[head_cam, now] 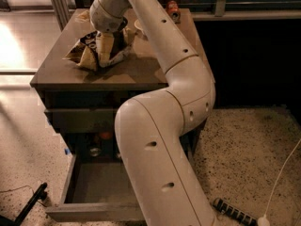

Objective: Place brown chip bag into middle drawer

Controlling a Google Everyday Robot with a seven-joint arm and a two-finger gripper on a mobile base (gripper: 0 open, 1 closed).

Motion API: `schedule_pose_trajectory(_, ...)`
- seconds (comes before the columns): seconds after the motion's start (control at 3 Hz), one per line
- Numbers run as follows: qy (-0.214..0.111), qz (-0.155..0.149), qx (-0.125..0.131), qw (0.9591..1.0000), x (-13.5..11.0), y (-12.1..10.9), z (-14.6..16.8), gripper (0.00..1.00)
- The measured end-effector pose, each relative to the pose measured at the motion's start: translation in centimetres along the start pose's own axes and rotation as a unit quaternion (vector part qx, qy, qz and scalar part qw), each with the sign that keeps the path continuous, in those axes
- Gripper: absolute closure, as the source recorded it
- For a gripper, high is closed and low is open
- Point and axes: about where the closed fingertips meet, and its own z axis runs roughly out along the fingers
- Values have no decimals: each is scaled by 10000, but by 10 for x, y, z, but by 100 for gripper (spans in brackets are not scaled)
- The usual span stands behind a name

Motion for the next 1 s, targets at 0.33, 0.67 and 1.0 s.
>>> schedule_pose_trajectory(0.33,0,0,0,10000,0,0,0,18)
schedule_pose_trajectory(0.67,0,0,0,10000,0,0,0,50)
schedule_pose_trajectory(1.0,0,0,0,10000,0,0,0,81)
